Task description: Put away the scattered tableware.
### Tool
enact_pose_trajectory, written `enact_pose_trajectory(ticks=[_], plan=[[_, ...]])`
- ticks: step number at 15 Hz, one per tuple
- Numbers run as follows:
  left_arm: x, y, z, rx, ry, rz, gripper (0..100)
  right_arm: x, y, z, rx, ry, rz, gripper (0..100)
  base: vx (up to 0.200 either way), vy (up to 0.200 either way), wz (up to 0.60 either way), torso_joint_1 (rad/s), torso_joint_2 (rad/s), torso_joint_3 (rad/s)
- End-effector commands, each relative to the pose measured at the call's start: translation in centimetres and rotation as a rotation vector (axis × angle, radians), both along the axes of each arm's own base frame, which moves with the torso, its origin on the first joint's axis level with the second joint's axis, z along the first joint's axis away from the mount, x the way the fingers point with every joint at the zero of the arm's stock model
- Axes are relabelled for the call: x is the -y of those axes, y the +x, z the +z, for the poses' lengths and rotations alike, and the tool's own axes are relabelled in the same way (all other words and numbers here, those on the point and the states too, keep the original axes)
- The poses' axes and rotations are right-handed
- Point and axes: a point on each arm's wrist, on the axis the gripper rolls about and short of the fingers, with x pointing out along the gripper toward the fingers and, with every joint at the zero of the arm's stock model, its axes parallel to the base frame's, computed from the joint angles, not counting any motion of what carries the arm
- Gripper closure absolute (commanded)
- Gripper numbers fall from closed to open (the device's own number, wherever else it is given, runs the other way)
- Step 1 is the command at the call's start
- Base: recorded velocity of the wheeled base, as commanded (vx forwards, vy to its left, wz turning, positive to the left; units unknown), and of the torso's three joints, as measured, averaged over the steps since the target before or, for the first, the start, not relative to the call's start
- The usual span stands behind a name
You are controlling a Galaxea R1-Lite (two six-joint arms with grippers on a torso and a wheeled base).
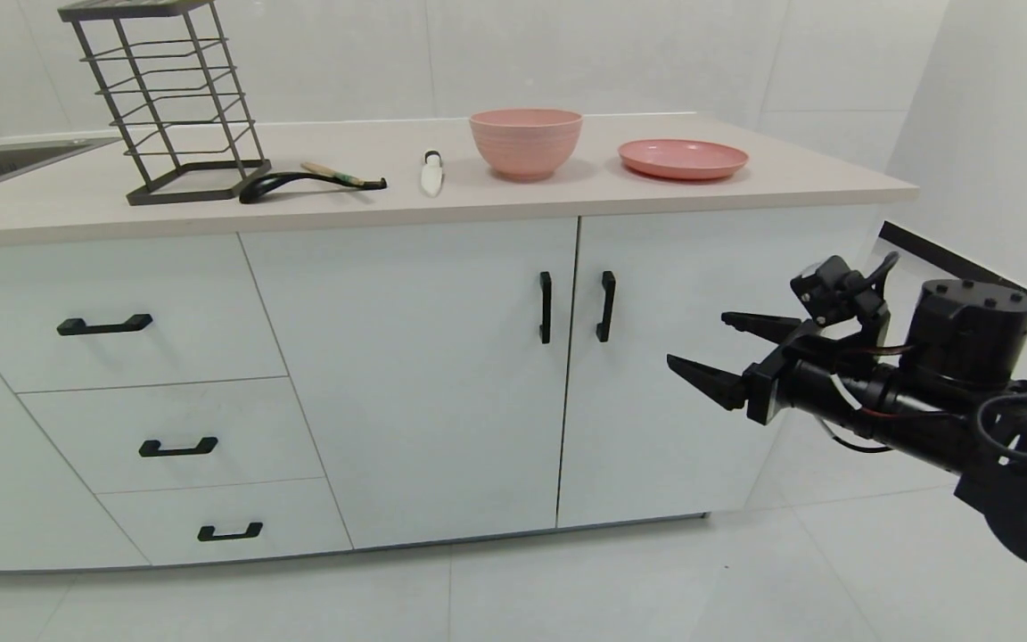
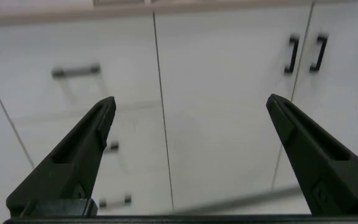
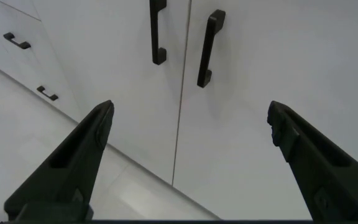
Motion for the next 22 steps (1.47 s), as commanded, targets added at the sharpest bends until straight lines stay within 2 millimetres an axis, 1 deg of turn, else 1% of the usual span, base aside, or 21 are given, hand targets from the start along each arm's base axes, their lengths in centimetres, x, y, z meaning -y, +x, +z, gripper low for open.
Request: enact_pose_trajectory(ticks=[1,3,4,5,6,7,8,9,10,11,13,14,15,16,17,18,19,20,21,22], plan=[[0.0,-0.6,1.8,0.117,0.003,-0.013,0,0.3,-0.2,-0.3,0.015,0.01,-0.005,0,0.0,0.0,0.0,0.0,0.0,0.0],[0.2,-1.7,3.7,0.102,-0.032,-0.118,0,0.9,-0.6,-0.6,0.021,0.014,-0.01,0,0.0,0.0,0.0,0.0,0.0,0.0],[0.3,-2.3,5.3,0.095,-0.024,-0.187,0,0.9,-0.7,-0.6,0.029,0.02,0.011,0,0.0,0.0,0.0,0.0,0.0,0.0],[0.3,-2.2,8.2,0.064,-0.016,-0.259,0,1.0,-0.6,0.0,0.073,0.038,0.042,0,0.0,0.0,0.0,0.0,0.0,0.0],[0.2,-1.5,10.0,0.048,-0.013,-0.29,0,1.1,-0.6,0.1,0.089,0.042,0.065,0,0.0,0.0,0.0,0.0,0.0,0.0],[0.2,-0.4,11.1,0.015,-0.012,-0.324,0,1.0,-0.6,0.2,0.094,0.046,0.083,0,0.0,0.0,0.0,0.0,0.0,0.0],[0.3,1.1,11.6,-0.02,-0.017,-0.361,0,0.9,-0.5,0.1,0.095,0.045,0.093,0,0.0,0.0,0.0,0.0,0.0,0.0],[0.5,2.7,11.8,-0.059,-0.018,-0.402,0,0.8,-0.4,0.3,0.101,0.049,0.103,0,0.0,0.0,0.0,0.0,0.0,0.0],[0.7,3.8,12.0,-0.078,-0.018,-0.425,0,0.8,-0.3,0.4,0.109,0.052,0.108,0,0.0,0.0,0.0,0.0,0.0,0.0],[1.4,5.9,12.2,-0.107,-0.015,-0.483,0,0.7,-0.2,0.7,0.119,0.055,0.12,0,0.0,0.0,0.0,0.0,0.0,0.0],[2.3,8.3,12.5,-0.16,-0.001,-0.534,0,0.7,-0.1,0.3,0.11,0.049,0.121,0,0.0,0.0,0.0,0.0,0.0,0.0],[2.4,8.5,12.5,-0.165,-0.001,-0.537,0,0.7,-0.1,0.3,0.107,0.049,0.121,0,0.0,0.0,0.0,0.0,0.0,0.0],[3.6,10.3,12.2,-0.207,0.043,-0.624,0,0.6,-0.1,0.0,0.114,0.029,0.126,0,0.0,0.0,0.0,0.0,0.0,0.0],[4.2,10.8,12.0,-0.225,0.059,-0.689,0,0.5,0.0,0.1,0.124,0.026,0.13,0,0.0,0.0,0.0,0.0,0.0,0.0],[4.4,11.1,12.0,-0.234,0.063,-0.716,0,0.4,0.1,0.1,0.126,0.027,0.133,0,0.0,0.0,0.0,0.0,0.0,0.0],[5.5,12.4,11.6,-0.267,0.085,-0.802,0,-0.1,0.4,0.1,0.133,0.025,0.147,0,0.0,0.0,0.0,0.0,0.0,0.0],[5.7,12.8,11.5,-0.275,0.09,-0.806,0,-0.1,0.6,0.0,0.131,0.023,0.147,0,0.0,0.0,0.0,0.0,0.0,0.0],[6.4,14.3,10.9,-0.307,0.11,-0.802,0,-0.3,1.2,-0.4,0.127,0.021,0.155,0,0.0,0.0,0.0,0.0,0.0,0.0],[7.4,16.3,9.8,-0.34,0.154,-0.807,0,-0.5,1.8,-0.9,0.118,0.018,0.157,0,0.0,0.0,0.0,0.0,0.0,0.0],[7.8,17.1,9.4,-0.346,0.169,-0.813,0,-0.5,1.9,-1.1,0.113,0.017,0.159,0,0.0,0.0,0.0,0.0,0.0,0.0]])
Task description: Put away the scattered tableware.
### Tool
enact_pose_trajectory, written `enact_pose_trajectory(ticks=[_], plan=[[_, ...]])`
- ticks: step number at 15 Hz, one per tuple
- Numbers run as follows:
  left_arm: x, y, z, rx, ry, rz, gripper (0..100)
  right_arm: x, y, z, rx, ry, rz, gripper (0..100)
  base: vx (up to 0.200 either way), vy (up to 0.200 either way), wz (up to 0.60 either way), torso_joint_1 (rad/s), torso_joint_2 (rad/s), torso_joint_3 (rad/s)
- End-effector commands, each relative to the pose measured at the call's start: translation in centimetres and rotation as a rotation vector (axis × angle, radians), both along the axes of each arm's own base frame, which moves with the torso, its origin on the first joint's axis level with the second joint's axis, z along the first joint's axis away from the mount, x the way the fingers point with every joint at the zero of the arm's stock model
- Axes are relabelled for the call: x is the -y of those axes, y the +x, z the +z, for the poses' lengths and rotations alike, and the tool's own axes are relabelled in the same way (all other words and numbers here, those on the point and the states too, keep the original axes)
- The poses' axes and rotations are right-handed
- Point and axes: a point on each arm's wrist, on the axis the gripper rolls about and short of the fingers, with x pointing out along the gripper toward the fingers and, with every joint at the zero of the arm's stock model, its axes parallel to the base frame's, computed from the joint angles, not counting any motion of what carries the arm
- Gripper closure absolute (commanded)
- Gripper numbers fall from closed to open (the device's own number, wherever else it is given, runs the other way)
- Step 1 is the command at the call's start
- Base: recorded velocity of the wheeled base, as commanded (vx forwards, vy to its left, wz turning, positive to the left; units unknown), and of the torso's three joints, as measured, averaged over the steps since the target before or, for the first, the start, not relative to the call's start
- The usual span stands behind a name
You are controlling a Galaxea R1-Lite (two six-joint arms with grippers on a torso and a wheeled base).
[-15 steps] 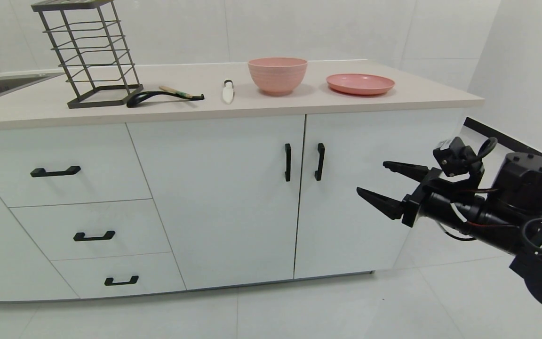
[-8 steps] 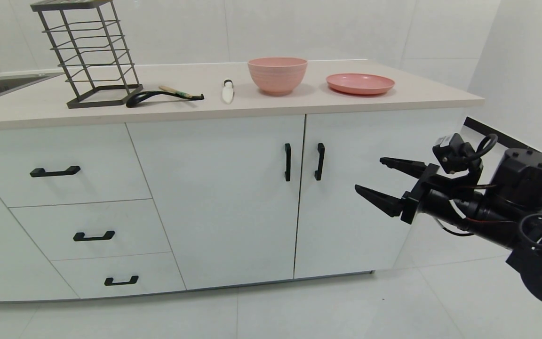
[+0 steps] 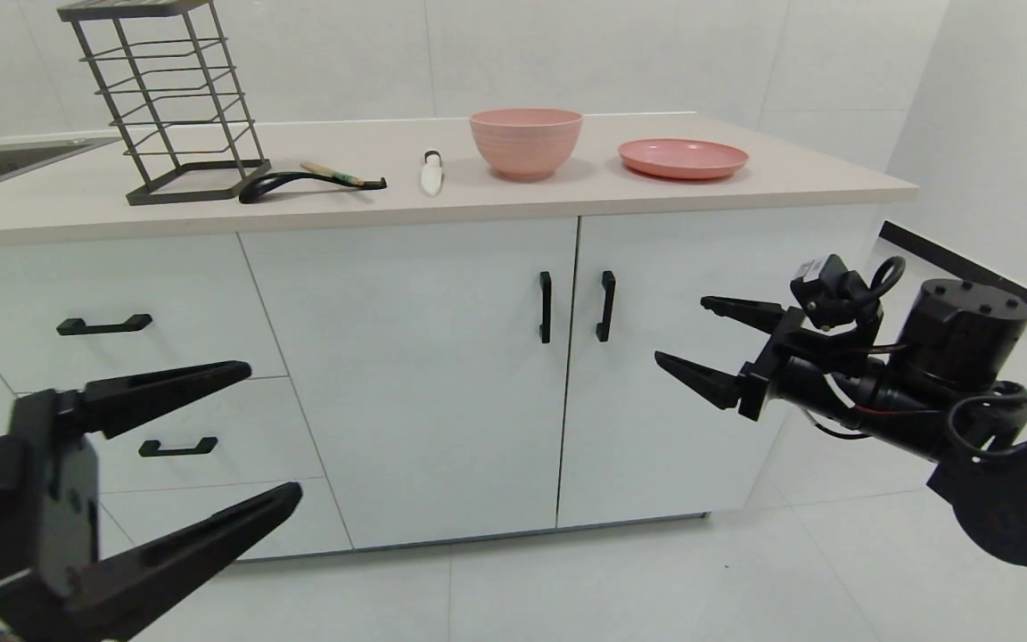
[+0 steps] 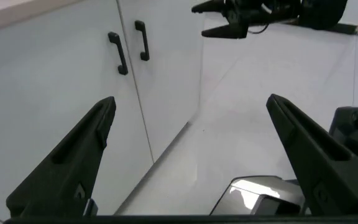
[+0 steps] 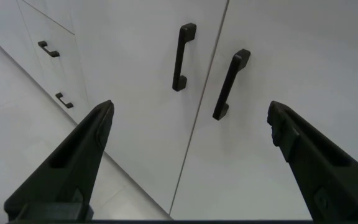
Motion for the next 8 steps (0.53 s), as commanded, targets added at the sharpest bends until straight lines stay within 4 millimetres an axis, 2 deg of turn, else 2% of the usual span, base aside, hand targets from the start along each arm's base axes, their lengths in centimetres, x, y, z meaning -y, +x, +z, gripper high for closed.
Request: enact_pose_trajectory(ticks=[1,3,4,6,8], plan=[[3.2,5.5,-2.7,-0.063,0.103,-0.049,0,-0.3,0.9,-0.9,-0.018,-0.007,0.003,0,0.0,0.0,0.0,0.0,0.0,0.0],[5.4,8.4,-2.9,-0.032,0.091,-0.093,0,-0.4,1.7,-1.4,-0.023,-0.01,-0.001,0,0.0,0.0,0.0,0.0,0.0,0.0],[6.9,9.7,-3.1,-0.013,0.083,-0.131,0,-0.3,2.4,-2.3,-0.033,-0.011,-0.009,0,0.0,0.0,0.0,0.0,0.0,0.0],[9.2,10.8,-3.6,0.016,0.068,-0.19,0,-0.4,3.4,-3.6,-0.015,-0.002,-0.005,0,0.0,0.0,0.0,0.0,0.0,0.0],[11.6,12.0,-5.7,0.019,0.057,-0.33,0,-0.7,4.2,-5.2,-0.029,-0.007,0.052,0,0.0,0.0,0.0,0.0,0.0,0.0]])
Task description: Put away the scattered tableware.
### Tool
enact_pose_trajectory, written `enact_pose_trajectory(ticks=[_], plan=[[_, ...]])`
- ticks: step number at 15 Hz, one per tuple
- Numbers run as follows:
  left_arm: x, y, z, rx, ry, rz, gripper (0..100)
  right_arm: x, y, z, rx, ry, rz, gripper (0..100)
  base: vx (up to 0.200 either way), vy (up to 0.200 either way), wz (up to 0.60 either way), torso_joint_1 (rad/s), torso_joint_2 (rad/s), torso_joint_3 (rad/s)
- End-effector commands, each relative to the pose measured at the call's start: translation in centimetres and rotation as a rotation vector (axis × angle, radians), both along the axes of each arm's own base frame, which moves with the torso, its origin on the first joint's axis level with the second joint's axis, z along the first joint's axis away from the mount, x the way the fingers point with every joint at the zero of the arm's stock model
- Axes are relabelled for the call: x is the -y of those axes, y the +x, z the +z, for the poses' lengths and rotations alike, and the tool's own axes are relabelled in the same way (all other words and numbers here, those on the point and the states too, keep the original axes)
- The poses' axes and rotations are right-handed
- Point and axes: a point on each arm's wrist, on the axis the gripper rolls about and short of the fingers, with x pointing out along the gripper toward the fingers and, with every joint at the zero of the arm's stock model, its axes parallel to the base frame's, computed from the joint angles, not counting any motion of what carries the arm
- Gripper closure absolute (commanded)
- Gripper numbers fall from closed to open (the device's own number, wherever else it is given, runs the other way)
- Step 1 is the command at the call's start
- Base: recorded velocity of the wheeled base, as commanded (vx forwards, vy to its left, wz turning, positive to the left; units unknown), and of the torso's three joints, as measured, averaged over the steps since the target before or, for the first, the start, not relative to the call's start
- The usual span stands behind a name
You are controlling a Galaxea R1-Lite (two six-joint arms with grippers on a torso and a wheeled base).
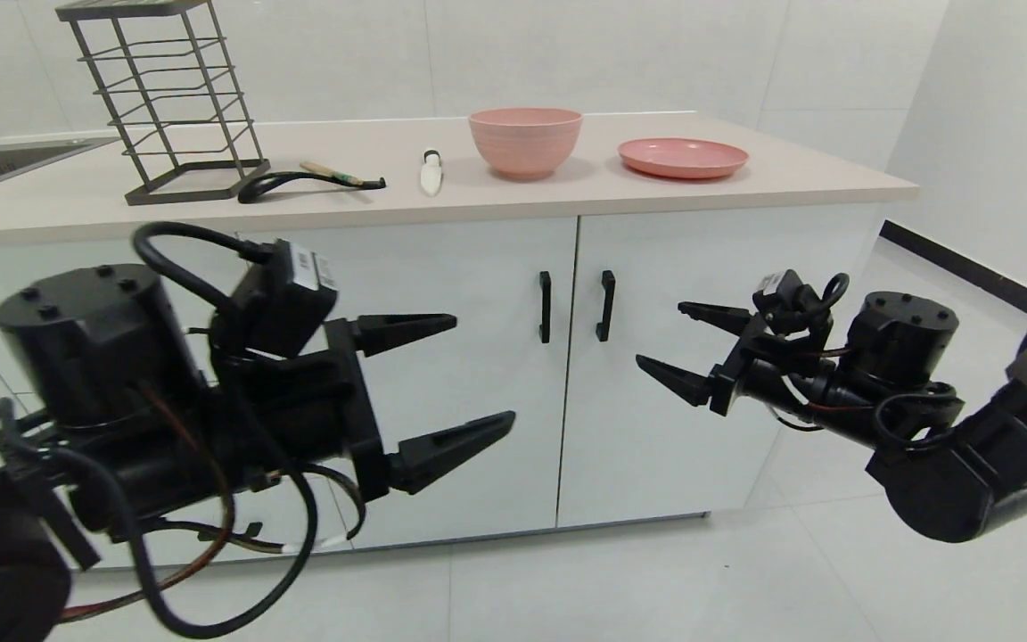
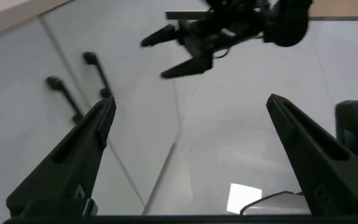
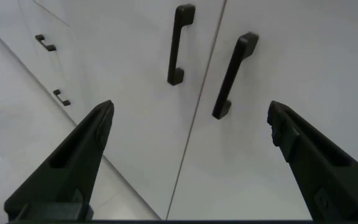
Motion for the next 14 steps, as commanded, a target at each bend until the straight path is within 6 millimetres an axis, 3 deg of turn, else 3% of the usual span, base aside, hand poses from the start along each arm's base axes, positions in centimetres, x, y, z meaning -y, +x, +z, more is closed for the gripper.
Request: enact_pose_trajectory(ticks=[1,4,8,14], plan=[[3.6,2.8,-4.1,-0.069,0.042,-0.112,0,-0.6,1.3,-2.3,-0.039,-0.011,0.028,0,0.0,0.0,0.0,0.0,0.0,0.0],[5.2,4.8,-4.4,-0.054,0.032,-0.118,0,-2.1,3.6,-2.1,0.025,0.006,0.057,0,0.0,0.0,0.0,0.0,0.0,0.0],[7.2,7.9,-4.6,-0.054,0.002,-0.109,0,-3.0,6.3,-3.5,0.047,0.014,0.061,0,0.0,0.0,0.0,0.0,0.0,0.0],[9.5,11.8,-3.0,-0.015,-0.096,-0.051,0,-3.4,8.4,-4.4,0.079,0.023,0.071,0,0.0,0.0,0.0,0.0,0.0,0.0]])
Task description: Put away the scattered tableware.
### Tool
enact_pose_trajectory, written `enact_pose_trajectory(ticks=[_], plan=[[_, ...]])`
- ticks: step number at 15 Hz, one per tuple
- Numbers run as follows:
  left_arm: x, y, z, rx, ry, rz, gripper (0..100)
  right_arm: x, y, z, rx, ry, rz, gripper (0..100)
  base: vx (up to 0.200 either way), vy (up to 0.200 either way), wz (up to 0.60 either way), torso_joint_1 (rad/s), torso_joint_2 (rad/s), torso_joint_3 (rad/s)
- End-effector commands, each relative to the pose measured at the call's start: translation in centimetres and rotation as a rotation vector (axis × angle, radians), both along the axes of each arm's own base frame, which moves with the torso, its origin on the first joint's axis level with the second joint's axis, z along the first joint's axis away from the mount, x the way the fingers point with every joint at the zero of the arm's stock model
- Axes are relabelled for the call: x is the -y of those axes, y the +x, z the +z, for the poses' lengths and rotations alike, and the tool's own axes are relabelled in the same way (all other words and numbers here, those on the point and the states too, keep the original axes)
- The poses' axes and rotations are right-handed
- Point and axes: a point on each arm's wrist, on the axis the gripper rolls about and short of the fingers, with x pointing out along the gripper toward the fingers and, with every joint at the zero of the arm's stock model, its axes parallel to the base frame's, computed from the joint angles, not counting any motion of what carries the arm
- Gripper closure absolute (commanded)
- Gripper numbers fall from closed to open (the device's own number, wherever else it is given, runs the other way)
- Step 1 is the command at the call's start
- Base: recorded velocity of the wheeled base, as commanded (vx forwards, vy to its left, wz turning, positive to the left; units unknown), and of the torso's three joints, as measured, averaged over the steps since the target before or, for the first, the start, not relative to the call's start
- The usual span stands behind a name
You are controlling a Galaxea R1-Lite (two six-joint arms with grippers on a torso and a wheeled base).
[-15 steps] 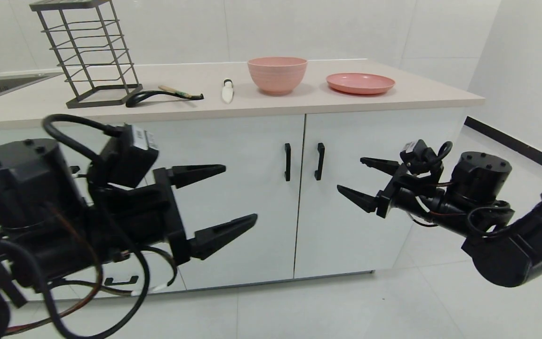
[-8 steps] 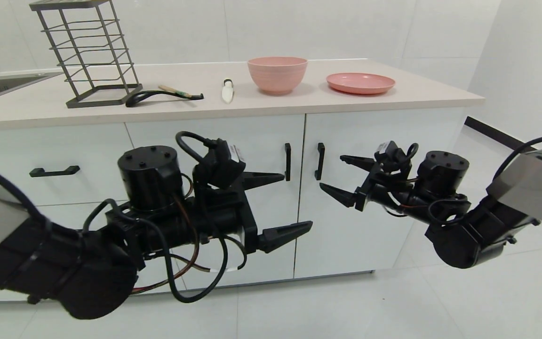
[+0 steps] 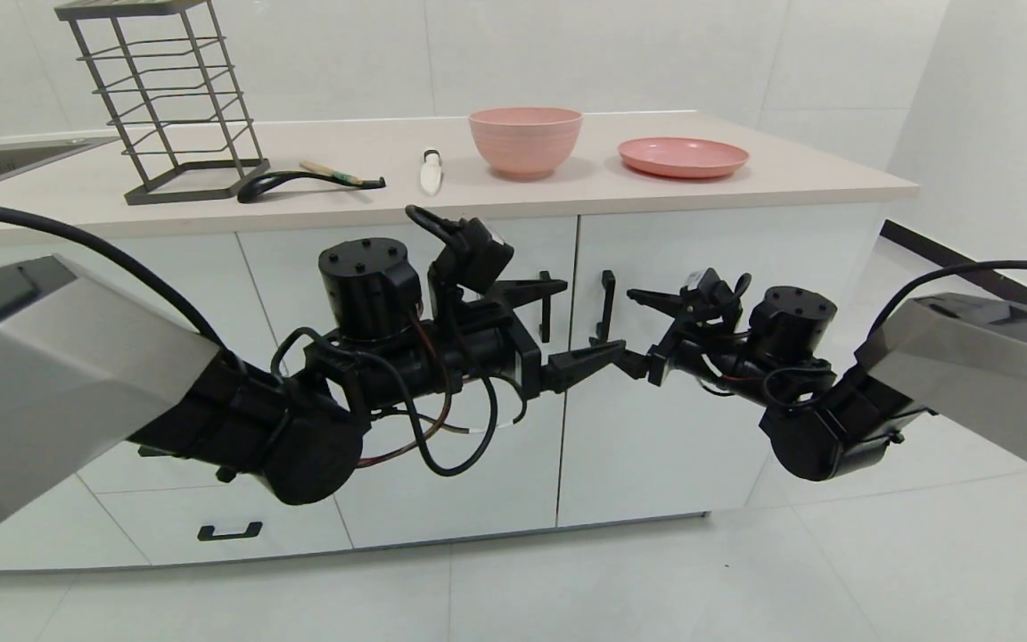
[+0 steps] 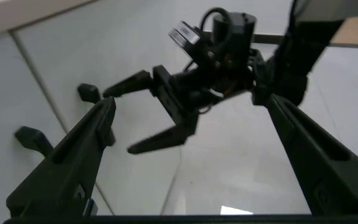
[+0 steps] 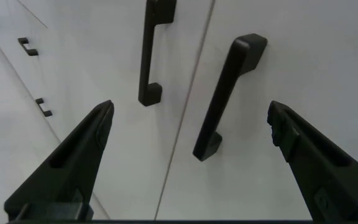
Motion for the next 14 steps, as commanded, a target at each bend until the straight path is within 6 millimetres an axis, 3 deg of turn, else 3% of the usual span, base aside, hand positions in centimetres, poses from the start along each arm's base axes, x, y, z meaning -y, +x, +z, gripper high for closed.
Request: enact_pose_trajectory(ticks=[1,5,11,14], plan=[[0.9,1.4,-0.7,0.006,-0.006,0.025,0,-0.5,0.5,-0.9,-0.002,-0.003,0.028,0,0.0,0.0,0.0,0.0,0.0,0.0],[1.0,1.5,-0.5,0.014,-0.011,0.025,0,-1.3,1.2,-0.4,0.037,0.009,0.054,0,0.0,0.0,0.0,0.0,0.0,0.0],[1.0,1.7,-0.8,0.006,-0.007,0.049,0,-2.5,2.0,-1.9,0.037,0.007,0.13,0,0.0,0.0,0.0,0.0,0.0,0.0],[0.9,2.8,-1.0,0.012,-0.013,0.106,0,-2.7,2.6,-2.4,0.054,0.012,0.132,0,0.0,0.0,0.0,0.0,0.0,0.0]])
